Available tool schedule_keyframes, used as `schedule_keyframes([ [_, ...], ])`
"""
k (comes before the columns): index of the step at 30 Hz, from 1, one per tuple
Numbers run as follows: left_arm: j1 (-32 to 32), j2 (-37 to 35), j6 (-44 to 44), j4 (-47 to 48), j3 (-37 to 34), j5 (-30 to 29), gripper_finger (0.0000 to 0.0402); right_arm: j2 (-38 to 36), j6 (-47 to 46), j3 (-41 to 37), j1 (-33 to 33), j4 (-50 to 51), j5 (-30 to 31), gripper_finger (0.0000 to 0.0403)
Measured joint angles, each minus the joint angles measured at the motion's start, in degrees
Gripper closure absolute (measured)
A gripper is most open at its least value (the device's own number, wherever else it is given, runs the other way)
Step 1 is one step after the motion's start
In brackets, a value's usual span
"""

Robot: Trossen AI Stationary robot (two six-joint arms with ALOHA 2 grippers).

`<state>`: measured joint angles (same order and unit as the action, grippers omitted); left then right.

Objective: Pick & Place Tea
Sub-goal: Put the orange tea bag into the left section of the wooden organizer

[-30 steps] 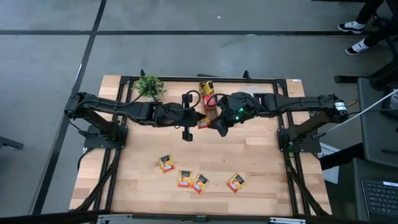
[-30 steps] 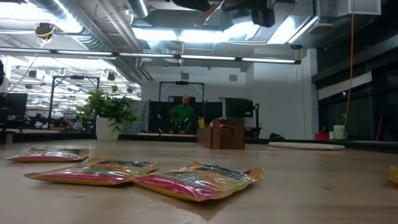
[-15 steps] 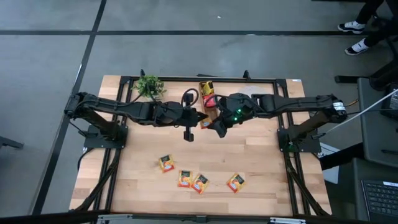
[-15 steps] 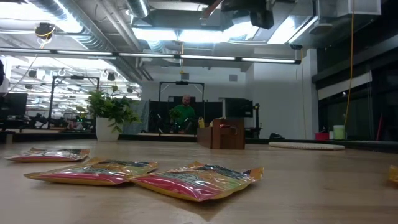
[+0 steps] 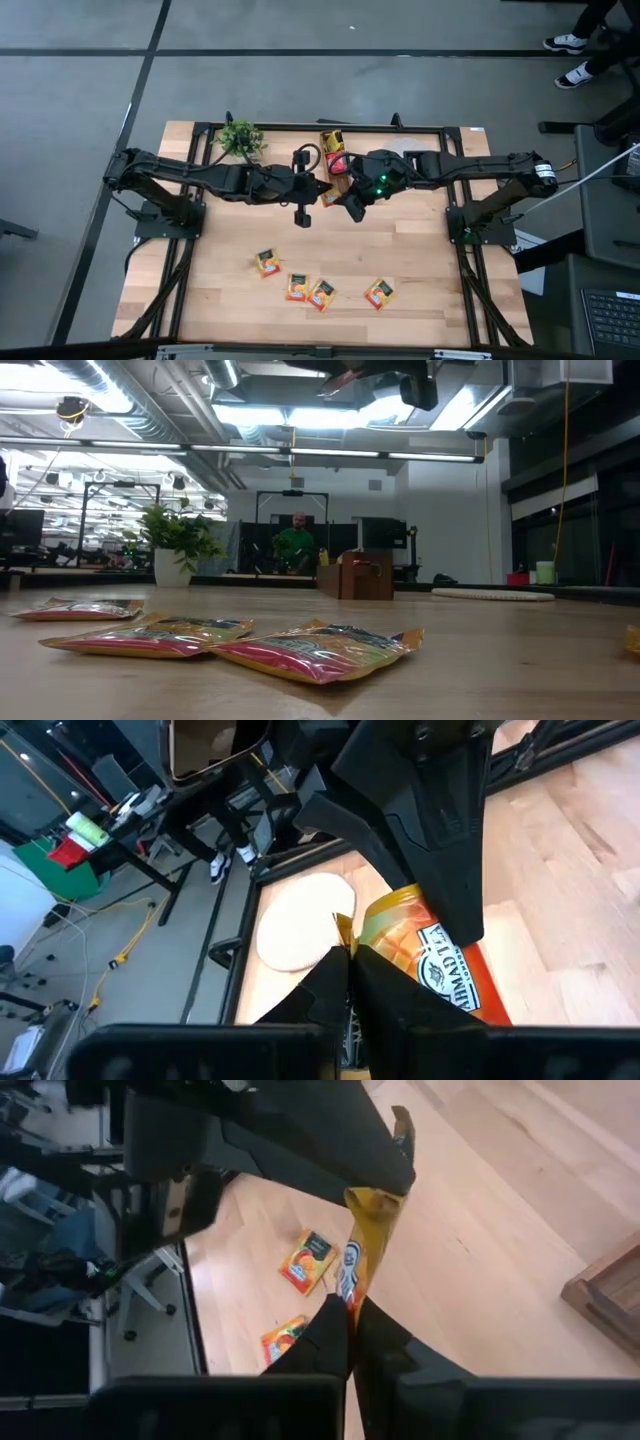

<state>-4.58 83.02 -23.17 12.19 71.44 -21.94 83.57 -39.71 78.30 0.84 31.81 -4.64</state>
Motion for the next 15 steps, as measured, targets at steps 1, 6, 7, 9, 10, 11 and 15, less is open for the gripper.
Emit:
schedule_keyframes([
  [1,0.0,-0.01,0.91,-0.01,-0.01,-0.05,0.0379,0.0,0.69,0.0,0.0,0.19,-0.01,0.0397],
  [6,0.81,-1.8,11.18,0.75,-0.02,1.85,0.0337,-0.17,3.23,0.07,0.02,2.12,-1.58,0.0397],
  [7,1.24,-2.6,12.94,1.43,-0.02,2.63,0.0324,-0.17,3.99,0.07,0.02,3.01,-1.95,0.0399],
  [9,2.02,-4.4,16.44,1.23,0.0,5.24,0.0296,-0.16,5.98,0.07,0.02,4.81,-3.96,0.0399],
  [10,2.58,-5.41,18.21,1.96,0.0,7.18,0.0282,-0.23,7.46,0.07,0.02,5.66,-5.01,0.0399],
  [11,3.16,-6.21,20.2,1.95,0.0,9.76,0.0269,-0.29,9.34,0.07,0.02,6.38,-6.12,0.0399],
  [15,6.43,-9.21,29.33,3.48,0.0,21.96,0.0219,-0.31,17.95,0.07,0.02,7.75,-11.6,0.0399],
])
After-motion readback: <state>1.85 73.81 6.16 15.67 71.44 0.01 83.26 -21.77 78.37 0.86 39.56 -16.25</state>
